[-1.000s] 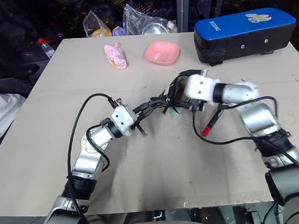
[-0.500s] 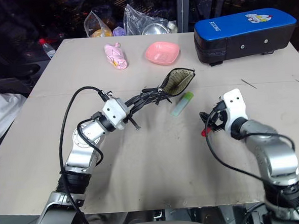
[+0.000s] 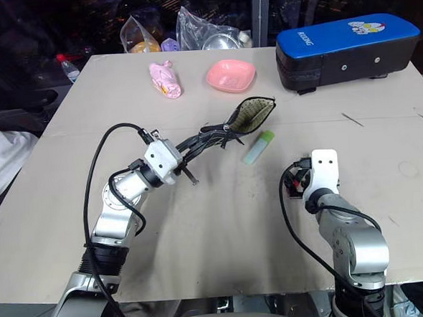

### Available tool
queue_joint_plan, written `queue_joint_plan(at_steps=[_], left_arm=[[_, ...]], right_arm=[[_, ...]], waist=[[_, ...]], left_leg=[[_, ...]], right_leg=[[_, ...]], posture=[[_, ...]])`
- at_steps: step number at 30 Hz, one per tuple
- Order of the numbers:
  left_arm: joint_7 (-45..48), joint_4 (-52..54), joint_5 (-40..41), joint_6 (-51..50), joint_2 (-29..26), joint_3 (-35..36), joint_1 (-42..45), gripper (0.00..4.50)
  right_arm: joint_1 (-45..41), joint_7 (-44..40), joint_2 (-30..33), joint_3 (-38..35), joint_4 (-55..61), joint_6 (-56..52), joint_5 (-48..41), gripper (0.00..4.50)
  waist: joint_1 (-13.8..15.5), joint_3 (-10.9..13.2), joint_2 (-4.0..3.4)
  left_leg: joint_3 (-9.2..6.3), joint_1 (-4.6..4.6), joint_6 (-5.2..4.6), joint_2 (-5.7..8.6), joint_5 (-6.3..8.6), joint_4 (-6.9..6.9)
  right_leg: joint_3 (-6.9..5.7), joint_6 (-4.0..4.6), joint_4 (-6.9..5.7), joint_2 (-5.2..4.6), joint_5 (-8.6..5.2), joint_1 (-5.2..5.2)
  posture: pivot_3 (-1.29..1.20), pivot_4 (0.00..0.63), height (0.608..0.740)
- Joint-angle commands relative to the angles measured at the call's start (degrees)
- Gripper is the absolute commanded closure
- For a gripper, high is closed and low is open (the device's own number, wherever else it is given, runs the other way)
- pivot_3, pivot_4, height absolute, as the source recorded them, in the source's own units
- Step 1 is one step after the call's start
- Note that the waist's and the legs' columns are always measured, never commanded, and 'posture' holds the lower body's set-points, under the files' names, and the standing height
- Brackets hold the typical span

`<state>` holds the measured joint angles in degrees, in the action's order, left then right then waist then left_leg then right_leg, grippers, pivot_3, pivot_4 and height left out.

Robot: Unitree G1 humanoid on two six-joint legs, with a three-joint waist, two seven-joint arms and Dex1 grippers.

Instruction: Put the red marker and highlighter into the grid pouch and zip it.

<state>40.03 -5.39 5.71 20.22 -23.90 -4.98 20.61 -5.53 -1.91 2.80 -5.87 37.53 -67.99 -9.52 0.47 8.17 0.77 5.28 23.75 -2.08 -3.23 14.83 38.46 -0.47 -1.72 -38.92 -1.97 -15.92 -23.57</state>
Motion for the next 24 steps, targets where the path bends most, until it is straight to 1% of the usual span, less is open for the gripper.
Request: queue_joint_plan(at_steps=[1,3,5,7,9,10,11,12,14,15,17,19,20,24], left_arm=[[-0.4,3.0,0.6,0.0,-0.4,0.8,0.2,4.50],[-0.5,3.2,0.6,-0.2,-0.4,0.8,0.1,4.50],[-0.5,3.1,0.6,-0.3,-0.4,0.9,0.1,4.50],[-0.5,3.2,0.8,-0.4,-0.5,1.0,0.1,4.50],[-0.1,3.1,0.9,-0.3,-0.6,0.8,0.4,4.50],[0.0,3.0,0.9,-0.3,-0.6,0.8,0.5,4.50],[0.1,3.0,1.0,-0.2,-0.7,0.7,0.6,4.50],[0.2,3.0,1.0,-0.2,-0.7,0.6,0.6,4.50],[0.6,2.8,0.9,0.3,-0.8,0.2,0.8,4.50],[0.9,2.7,0.7,0.7,-0.8,0.0,0.9,4.50],[1.1,2.6,0.4,1.0,-0.7,-0.5,0.9,4.50],[1.4,2.4,0.2,1.3,-0.6,-0.6,1.2,4.50],[1.6,2.3,0.2,1.5,-0.6,-0.8,1.3,4.50],[2.0,2.0,0.0,2.1,-0.5,-1.5,2.0,4.50]], right_arm=[[0.4,-0.4,2.5,-0.3,0.6,-2.3,0.2,2.28],[-0.3,-0.7,3.9,-1.7,0.2,-2.2,0.1,3.43],[-1.4,-1.7,7.0,-3.1,-0.7,-1.2,0.4,4.18],[-3.3,-3.8,11.6,-4.5,-2.4,1.2,0.7,4.18],[-7.0,-9.7,20.7,-5.1,-6.2,7.8,0.7,4.18],[-8.1,-11.7,23.8,-5.0,-7.5,10.3,0.6,4.18],[-9.0,-14.8,28.3,-3.5,-9.2,14.8,1.4,4.18],[-9.7,-17.7,31.9,-2.1,-10.7,20.4,2.4,4.18],[-12.4,-28.1,41.6,3.4,-14.3,35.1,5.7,4.18],[-13.7,-31.7,44.6,5.6,-16.0,40.8,6.7,4.18],[-16.8,-36.3,47.8,9.3,-19.2,49.7,8.9,4.18],[-18.9,-38.6,49.2,11.4,-22.0,55.0,10.4,4.18],[-21.5,-40.3,49.8,13.5,-24.3,59.0,12.5,4.18],[-29.5,-45.5,49.6,19.8,-33.1,71.2,18.1,4.18]], waist=[[0.0,0.0,0.01],[0.0,0.0,0.01],[0.1,0.0,0.01],[0.1,0.0,0.01],[0.2,0.1,-0.05],[0.1,0.1,-0.08],[0.1,0.1,-0.07],[0.1,0.1,-0.08],[-0.2,0.1,-0.11],[-0.5,0.1,-0.09],[-1.1,0.1,-0.16],[-1.2,0.1,-0.13],[-1.2,0.1,-0.13],[-1.2,0.2,-0.16]], left_leg=[[0.00,0.00,0.00,0.00,0.00,0.00],[-0.01,0.00,-0.01,0.01,0.00,0.00],[-0.02,0.00,-0.01,0.02,0.01,0.00],[-0.02,0.01,-0.02,0.03,0.01,0.00],[0.01,0.03,-0.05,0.08,0.03,0.03],[0.07,0.04,-0.13,0.14,0.06,0.04],[0.14,0.01,-0.33,0.15,0.18,0.04],[0.11,-0.01,-0.33,0.14,0.18,0.04],[0.09,-0.01,-0.33,0.12,0.18,0.03],[0.08,-0.04,-0.33,0.14,0.18,-0.12],[0.03,-0.03,-0.33,0.10,0.18,-0.09],[-0.05,-0.02,-0.32,0.04,0.18,-0.09],[-0.10,0.00,-0.31,0.04,0.18,-0.09],[0.11,-0.03,-0.23,0.00,0.13,0.02]], right_leg=[[0.00,0.00,0.00,0.00,0.00,0.00],[0.00,0.00,0.00,-0.01,0.00,0.01],[-0.01,0.00,0.00,-0.01,0.00,0.01],[-0.01,0.00,0.01,-0.01,0.00,0.02],[0.02,0.00,0.03,-0.05,0.00,0.02],[0.07,0.00,0.05,-0.08,0.00,0.01],[0.15,0.00,0.06,-0.08,0.00,0.00],[0.13,-0.01,0.06,-0.05,0.00,0.01],[0.12,-0.01,0.04,0.04,0.00,-0.02],[0.11,-0.02,0.10,0.07,0.00,-0.04],[0.09,-0.01,0.09,0.16,0.00,-0.04],[0.11,-0.01,0.09,0.22,-0.01,-0.04],[0.14,0.00,0.08,0.22,-0.01,-0.04],[0.15,-0.01,0.04,0.09,0.00,-0.05]], posture=[[0.00,0.150,0.737],[0.00,0.150,0.737],[0.00,0.150,0.737],[0.00,0.150,0.737],[0.00,0.150,0.737],[0.00,0.150,0.737],[0.00,0.150,0.737],[0.00,0.150,0.737],[0.00,0.150,0.737],[0.00,0.150,0.737],[0.00,0.150,0.737],[0.00,0.150,0.737],[0.00,0.150,0.737],[0.00,0.150,0.737]])
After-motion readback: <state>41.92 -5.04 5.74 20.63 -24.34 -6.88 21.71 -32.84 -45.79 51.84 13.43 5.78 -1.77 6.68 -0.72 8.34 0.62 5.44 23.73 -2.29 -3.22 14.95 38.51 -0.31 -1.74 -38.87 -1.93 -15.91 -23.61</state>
